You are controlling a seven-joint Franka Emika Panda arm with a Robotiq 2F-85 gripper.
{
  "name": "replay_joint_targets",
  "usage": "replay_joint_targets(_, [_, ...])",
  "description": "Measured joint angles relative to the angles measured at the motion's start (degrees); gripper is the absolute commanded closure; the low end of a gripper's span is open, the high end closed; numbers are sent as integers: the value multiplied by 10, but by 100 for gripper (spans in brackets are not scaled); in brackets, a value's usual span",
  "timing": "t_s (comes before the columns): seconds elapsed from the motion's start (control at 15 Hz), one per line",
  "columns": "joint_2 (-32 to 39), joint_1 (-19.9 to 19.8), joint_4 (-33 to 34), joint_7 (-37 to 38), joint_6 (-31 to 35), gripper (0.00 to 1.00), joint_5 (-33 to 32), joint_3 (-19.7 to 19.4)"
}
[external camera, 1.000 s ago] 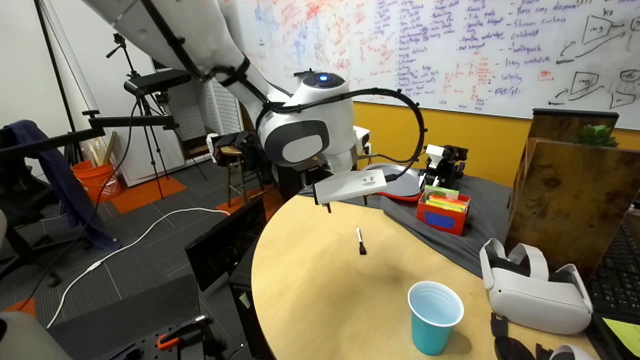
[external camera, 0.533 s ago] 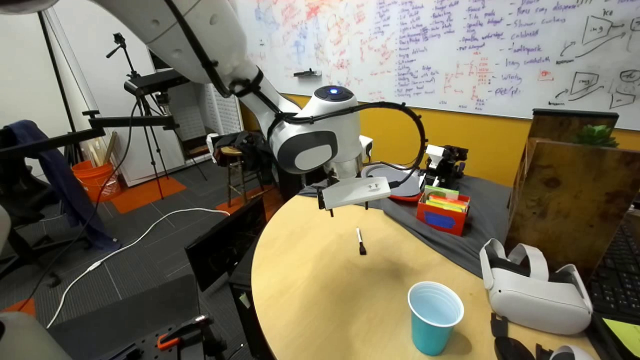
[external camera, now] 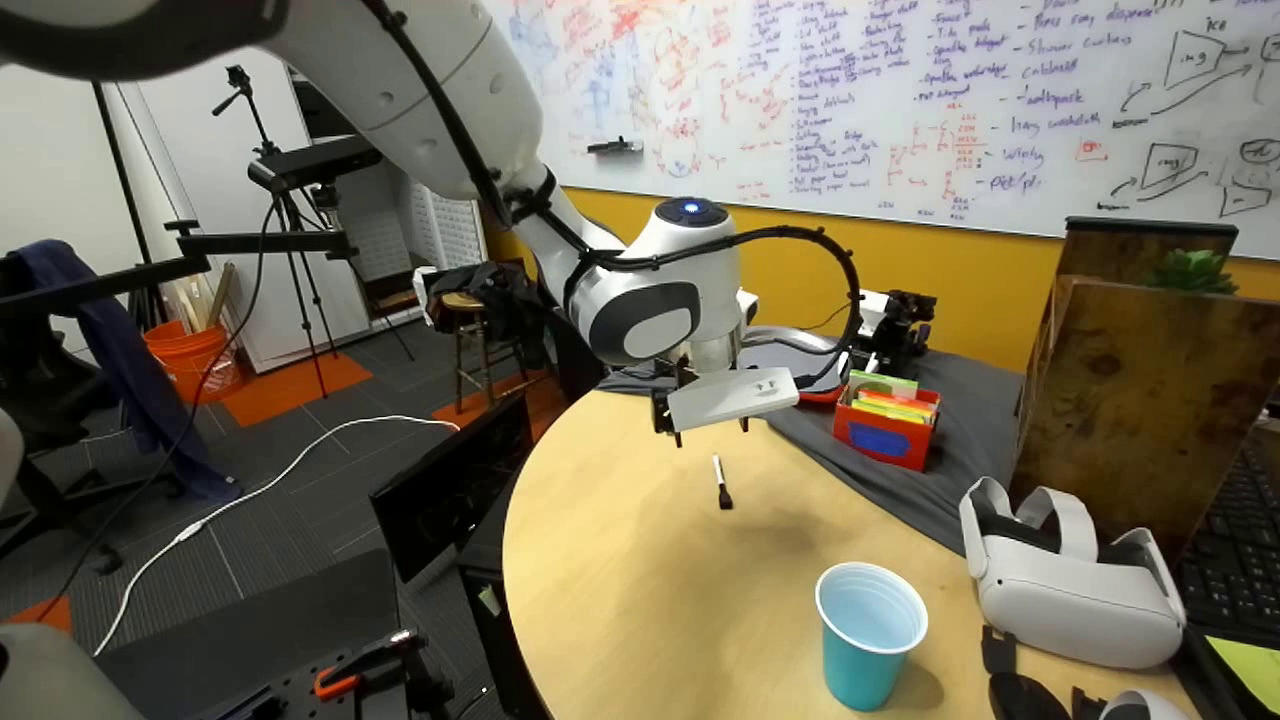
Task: Get the marker from the table and place it in the blue cup
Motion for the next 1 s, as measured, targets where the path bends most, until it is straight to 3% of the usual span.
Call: replay_joint_targets(1.0, [109,0,113,66,-85,0,-49,5])
